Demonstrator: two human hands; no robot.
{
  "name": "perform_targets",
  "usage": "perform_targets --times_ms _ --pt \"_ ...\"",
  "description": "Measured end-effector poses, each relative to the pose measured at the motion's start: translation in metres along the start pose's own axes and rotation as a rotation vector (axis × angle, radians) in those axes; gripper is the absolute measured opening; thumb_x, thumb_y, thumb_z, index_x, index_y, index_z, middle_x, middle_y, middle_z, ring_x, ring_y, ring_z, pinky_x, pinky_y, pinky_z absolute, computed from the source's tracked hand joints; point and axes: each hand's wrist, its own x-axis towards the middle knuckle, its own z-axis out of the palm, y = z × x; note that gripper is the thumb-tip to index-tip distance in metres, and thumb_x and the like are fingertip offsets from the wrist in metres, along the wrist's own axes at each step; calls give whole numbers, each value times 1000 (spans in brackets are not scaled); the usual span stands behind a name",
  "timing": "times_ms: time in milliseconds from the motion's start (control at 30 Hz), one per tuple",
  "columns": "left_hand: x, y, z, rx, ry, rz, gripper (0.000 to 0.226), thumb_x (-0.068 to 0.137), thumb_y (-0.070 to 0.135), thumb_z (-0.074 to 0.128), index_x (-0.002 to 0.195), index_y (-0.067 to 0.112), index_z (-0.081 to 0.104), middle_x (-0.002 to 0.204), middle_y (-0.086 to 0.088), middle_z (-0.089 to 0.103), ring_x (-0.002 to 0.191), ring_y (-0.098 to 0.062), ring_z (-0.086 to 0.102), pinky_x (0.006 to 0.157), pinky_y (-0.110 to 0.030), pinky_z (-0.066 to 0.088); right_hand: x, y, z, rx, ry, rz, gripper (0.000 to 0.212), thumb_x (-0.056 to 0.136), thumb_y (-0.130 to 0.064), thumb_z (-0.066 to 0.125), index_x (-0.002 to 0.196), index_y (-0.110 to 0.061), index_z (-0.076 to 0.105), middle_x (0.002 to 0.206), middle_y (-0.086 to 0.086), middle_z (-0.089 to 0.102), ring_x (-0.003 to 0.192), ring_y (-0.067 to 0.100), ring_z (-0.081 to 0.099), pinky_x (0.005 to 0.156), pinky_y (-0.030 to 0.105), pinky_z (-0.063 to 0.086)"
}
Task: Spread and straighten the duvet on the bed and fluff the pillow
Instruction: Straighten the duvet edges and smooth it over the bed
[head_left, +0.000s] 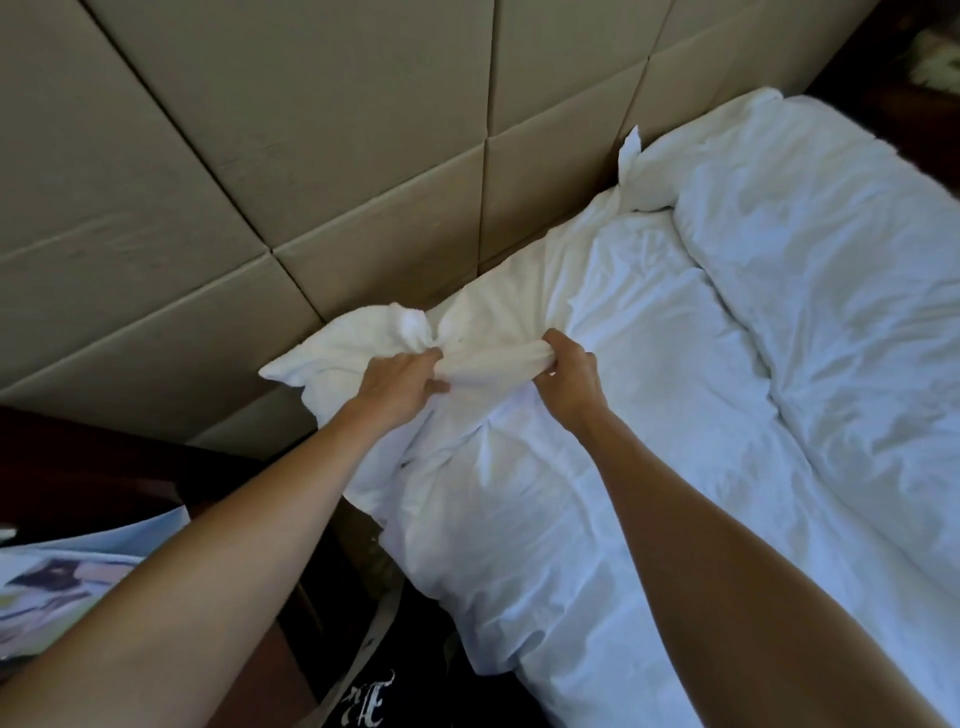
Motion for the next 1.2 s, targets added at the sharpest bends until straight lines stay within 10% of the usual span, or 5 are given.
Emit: perform_targets --times_ms 233,467,700,867,1200 --pt "-67 71 -11 -197 200 30 22 96 35 50 82 17 52 72 1 57 69 -25 57 57 -34 40 -70 -11 11 156 -353 -149 108 72 -37 81 151 -43 7 144 7 43 127 25 49 102 41 47" --pt "-113 116 -33 -522 115 270 22 88 23 69 109 19 67 101 3 70 99 -15 66 85 -26 52 -110 1 -14 279 38 59 20 79 -17 76 89 -8 62 69 -4 58 63 13 51 49 21 38" --pt "-117 40 -20 69 -133 -59 80 74 64 70 136 23 44 136 2 54 133 -28 44 108 -49 30 -122 13 -37 421 7 51 41 81 -20 77 63 -10 42 63 -1 41 65 16 36 57 30 30" --pt "-148 68 -5 -240 -28 58 41 97 42 52 65 17 48 64 -1 54 64 -21 56 53 -31 34 -142 12 -44 351 4 82 34 82 -43 74 95 -22 50 89 8 63 76 22 61 71 41 57" --pt "-225 117 -44 -857 101 13 29 98 32 48 76 13 48 68 -5 45 62 -17 45 59 -31 35 -312 -65 38 204 -153 49 110 78 -48 76 153 -35 -3 155 -5 28 134 9 33 109 33 36"
